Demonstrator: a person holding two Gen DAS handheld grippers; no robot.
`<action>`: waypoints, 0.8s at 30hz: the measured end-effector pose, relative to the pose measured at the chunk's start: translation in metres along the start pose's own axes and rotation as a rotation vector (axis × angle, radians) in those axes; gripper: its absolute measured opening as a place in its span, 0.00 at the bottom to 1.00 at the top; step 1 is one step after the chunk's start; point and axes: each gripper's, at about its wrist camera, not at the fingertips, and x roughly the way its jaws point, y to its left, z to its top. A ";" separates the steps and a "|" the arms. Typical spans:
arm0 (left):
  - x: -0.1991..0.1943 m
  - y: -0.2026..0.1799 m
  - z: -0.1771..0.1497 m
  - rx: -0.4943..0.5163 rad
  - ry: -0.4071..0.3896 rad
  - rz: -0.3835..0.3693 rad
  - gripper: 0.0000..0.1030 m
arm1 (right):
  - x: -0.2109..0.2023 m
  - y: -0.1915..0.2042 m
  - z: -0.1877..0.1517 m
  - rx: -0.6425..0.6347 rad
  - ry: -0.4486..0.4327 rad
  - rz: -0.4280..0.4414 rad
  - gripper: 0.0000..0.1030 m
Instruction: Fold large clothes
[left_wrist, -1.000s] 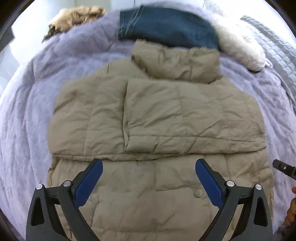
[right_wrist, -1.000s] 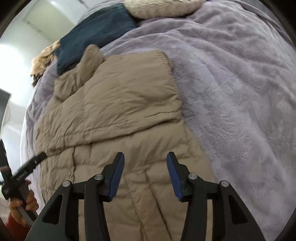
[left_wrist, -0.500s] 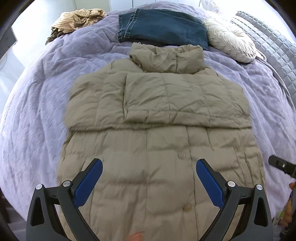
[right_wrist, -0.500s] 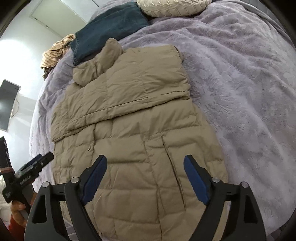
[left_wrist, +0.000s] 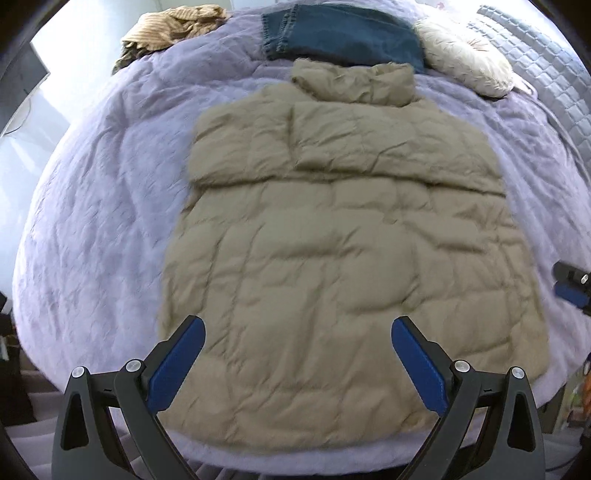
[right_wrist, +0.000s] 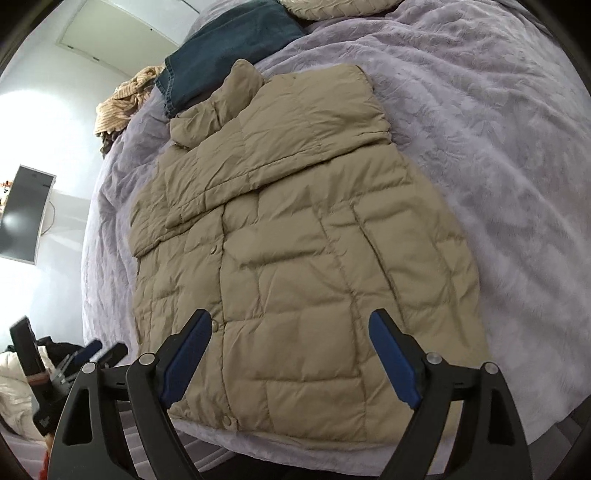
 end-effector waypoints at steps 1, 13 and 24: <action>0.001 0.006 -0.006 -0.004 0.007 0.002 0.98 | -0.001 0.002 -0.003 -0.001 -0.008 -0.005 0.86; 0.030 0.107 -0.080 -0.145 0.127 -0.078 0.98 | 0.000 -0.027 -0.083 0.272 0.029 -0.049 0.86; 0.049 0.127 -0.134 -0.196 0.232 -0.434 0.98 | -0.003 -0.079 -0.145 0.591 -0.006 0.110 0.86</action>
